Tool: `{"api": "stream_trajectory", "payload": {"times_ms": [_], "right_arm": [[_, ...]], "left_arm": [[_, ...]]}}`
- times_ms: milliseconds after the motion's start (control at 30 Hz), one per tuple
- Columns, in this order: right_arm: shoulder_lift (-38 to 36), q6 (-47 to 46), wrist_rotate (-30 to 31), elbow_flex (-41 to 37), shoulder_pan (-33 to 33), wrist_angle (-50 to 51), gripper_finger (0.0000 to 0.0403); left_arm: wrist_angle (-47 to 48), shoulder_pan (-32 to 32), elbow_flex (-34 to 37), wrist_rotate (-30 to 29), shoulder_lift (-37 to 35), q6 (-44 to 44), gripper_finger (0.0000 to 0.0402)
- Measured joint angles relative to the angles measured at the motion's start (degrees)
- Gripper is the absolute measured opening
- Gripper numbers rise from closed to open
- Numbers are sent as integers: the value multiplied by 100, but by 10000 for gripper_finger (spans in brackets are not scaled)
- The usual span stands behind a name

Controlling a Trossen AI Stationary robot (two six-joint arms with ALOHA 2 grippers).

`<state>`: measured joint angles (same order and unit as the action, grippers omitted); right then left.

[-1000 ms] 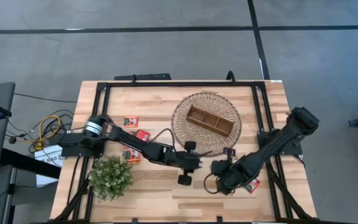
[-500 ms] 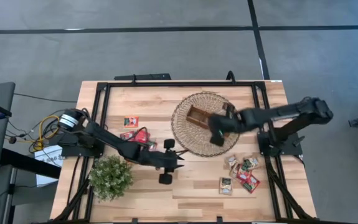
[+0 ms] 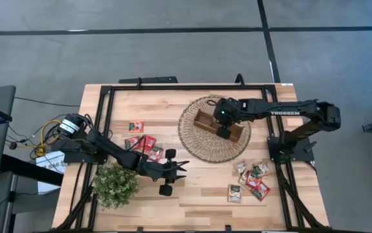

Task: Pick & Place Tea
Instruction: Put the brown tea bag into the middle section of the wooden organizer

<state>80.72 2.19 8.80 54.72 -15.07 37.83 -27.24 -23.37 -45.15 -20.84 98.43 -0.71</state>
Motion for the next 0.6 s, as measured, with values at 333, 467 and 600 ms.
{"api": "stream_trajectory", "payload": {"times_ms": [333,467,600], "right_arm": [[16,-66,-280,-650,-181,-756,0],[16,-172,-262,-717,-282,-921,0],[16,-174,-258,-717,-351,-919,0]], "left_arm": [[2,-1,-2,-96,0,-9,91],[-30,-1,-2,-98,0,0,91],[-31,-1,-2,-96,0,0,91]]}}
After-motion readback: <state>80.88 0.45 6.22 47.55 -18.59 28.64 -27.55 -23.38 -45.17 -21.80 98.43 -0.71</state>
